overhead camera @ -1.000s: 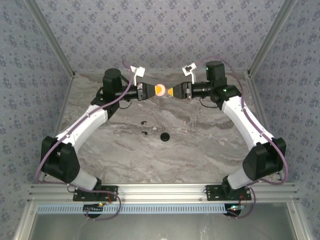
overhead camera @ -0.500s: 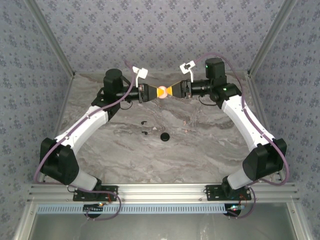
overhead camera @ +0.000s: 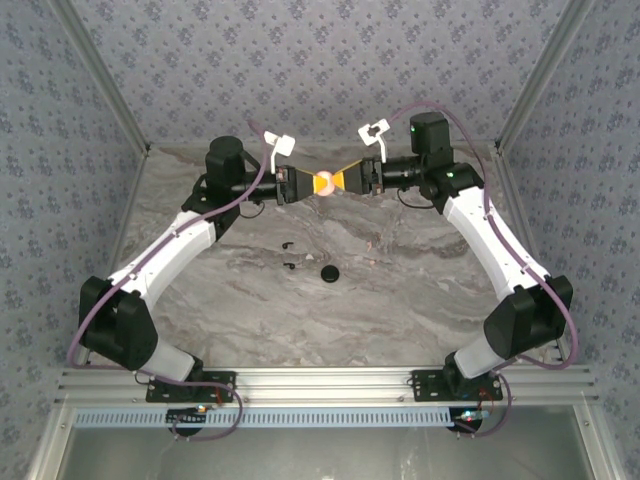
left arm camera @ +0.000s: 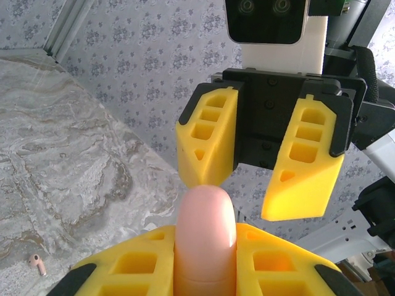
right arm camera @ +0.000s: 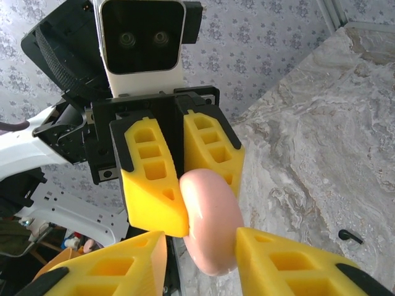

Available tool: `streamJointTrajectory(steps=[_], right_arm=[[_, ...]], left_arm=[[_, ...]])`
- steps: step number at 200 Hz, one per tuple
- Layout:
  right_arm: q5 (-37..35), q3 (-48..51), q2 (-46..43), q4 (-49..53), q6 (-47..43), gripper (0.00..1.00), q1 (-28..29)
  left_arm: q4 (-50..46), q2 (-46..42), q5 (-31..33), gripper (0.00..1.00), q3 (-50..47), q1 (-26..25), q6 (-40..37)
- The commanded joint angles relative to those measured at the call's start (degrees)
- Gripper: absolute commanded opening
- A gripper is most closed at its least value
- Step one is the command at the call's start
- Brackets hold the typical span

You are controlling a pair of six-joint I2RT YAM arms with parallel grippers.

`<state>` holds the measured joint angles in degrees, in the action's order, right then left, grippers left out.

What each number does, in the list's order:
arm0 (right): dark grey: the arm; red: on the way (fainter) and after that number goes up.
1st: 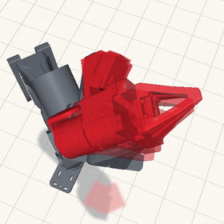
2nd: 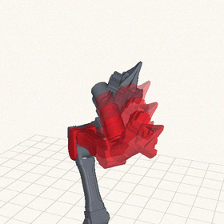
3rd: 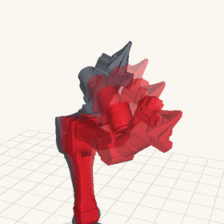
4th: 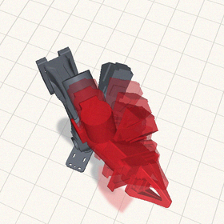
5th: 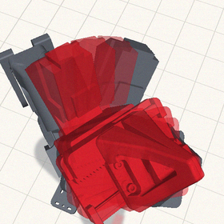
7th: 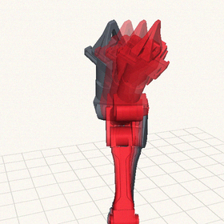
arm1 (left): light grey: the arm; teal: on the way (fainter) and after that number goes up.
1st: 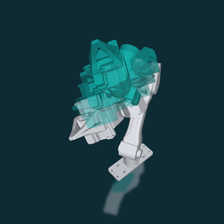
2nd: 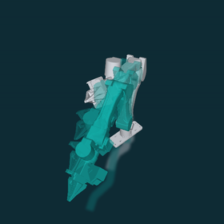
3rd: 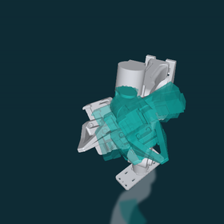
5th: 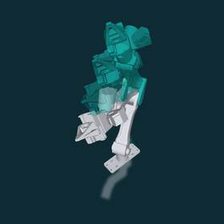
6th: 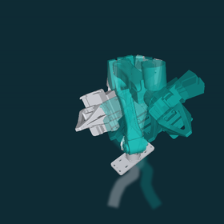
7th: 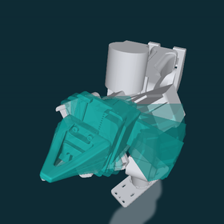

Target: Insert wireless bluetooth earbuds into charging case

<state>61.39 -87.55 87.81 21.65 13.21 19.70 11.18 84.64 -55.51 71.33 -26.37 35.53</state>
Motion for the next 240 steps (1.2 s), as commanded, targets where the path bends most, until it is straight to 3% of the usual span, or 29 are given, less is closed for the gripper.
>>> streamJointTrajectory(steps=[1,64,121,168,240], right_arm=[[2.25,-1.57,1.16,1.76,-1.44,0.39,1.68],[1.0,-1.75,1.67,2.45,-1.73,0.46,1.76],[3.65,-2.01,1.49,2.32,-1.96,0.27,2.09],[0.86,-1.84,0.05,2.22,-1.8,0.16,1.68],[0.79,-1.47,-1.18,1.95,-1.47,0.27,1.58]], left_arm=[[2.03,-1.76,-1.68,0.08,2.56,-1.14,-1.31],[0.56,-2.04,-1.62,0.08,2.93,-1.29,-2.31],[-0.28,-2.09,-1.0,0.08,3.11,-1.31,-2.78],[-3.19,-2.55,0.78,0.08,3.25,-1.3,-4.55],[-4.41,-3.15,3.33,0.06,3.11,-1.32,-5.38]])
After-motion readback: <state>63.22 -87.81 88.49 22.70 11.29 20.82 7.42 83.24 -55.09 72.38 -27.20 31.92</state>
